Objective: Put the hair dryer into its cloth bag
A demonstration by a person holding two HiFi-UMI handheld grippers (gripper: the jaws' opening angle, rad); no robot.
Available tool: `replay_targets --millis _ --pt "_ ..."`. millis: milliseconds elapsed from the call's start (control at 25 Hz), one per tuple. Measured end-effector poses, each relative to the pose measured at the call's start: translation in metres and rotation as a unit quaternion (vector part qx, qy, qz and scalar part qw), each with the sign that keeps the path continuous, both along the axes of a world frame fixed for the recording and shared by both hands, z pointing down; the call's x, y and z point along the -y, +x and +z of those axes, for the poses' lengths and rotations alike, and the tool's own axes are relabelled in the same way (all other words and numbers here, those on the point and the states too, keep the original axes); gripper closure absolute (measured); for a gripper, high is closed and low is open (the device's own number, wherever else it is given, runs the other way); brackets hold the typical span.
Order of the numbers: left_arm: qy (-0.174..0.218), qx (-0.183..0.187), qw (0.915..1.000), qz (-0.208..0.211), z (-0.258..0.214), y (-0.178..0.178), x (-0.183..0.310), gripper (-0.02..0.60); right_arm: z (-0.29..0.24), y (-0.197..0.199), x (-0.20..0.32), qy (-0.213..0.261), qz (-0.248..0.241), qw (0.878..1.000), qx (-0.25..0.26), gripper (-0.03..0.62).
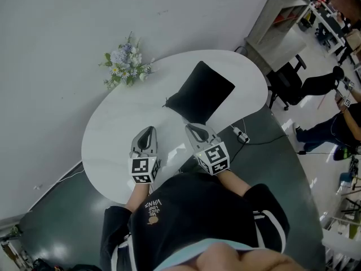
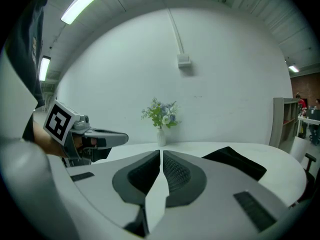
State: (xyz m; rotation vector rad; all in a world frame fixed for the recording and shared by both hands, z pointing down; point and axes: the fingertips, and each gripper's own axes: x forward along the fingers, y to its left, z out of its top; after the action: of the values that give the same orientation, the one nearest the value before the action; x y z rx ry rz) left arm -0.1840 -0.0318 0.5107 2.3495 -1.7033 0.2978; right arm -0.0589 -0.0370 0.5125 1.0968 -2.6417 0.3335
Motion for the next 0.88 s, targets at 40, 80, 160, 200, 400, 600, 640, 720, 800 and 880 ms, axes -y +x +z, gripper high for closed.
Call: replay_targets --millis 40,80,160,200,400,600,640,720,800,880 --pt "0.006 -0.003 1.0000 0.000 -0.004 -0.002 -0.002 0.554 -0.006 -0.002 0.000 0.004 -0.001 1.000 0.006 0.545" --pt "0.011 -0.006 0.9999 -0.001 -0.008 -0.004 -0.004 0.557 -0.011 -0.004 0.000 0.007 -0.002 1.000 0.012 0.545" --pt "0.021 -0.009 0.9997 -0.003 -0.015 -0.009 -0.008 0.561 -0.021 -0.006 0.000 0.014 -0.005 1.000 0.022 0.545" --pt "0.026 -0.008 0.9996 -0.004 -0.019 -0.011 -0.010 0.561 -0.025 -0.007 -0.001 0.016 -0.006 0.999 0.026 0.545" --pt "0.043 0.000 0.9991 -0.001 -0.032 -0.017 -0.016 0.561 -0.041 -0.008 -0.005 0.021 -0.008 0.999 0.042 0.545" --pt "0.057 -0.005 0.9984 0.003 -0.044 -0.013 -0.024 0.561 -0.046 -0.004 -0.009 0.022 -0.008 0.999 0.041 0.548" --pt "0.060 -0.003 0.9982 0.006 -0.045 -0.012 -0.026 0.561 -0.047 -0.003 -0.009 0.022 -0.008 0.999 0.040 0.548" --pt "0.062 0.003 0.9980 0.011 -0.046 -0.010 -0.030 0.561 -0.045 -0.003 -0.011 0.021 -0.009 0.999 0.038 0.548" --pt "0.061 0.002 0.9980 0.015 -0.046 -0.008 -0.033 0.561 -0.043 -0.003 -0.012 0.018 -0.010 0.999 0.035 0.549" --pt "0.057 0.001 0.9982 0.017 -0.044 -0.007 -0.036 0.561 -0.041 -0.004 -0.014 0.016 -0.012 0.999 0.034 0.549"
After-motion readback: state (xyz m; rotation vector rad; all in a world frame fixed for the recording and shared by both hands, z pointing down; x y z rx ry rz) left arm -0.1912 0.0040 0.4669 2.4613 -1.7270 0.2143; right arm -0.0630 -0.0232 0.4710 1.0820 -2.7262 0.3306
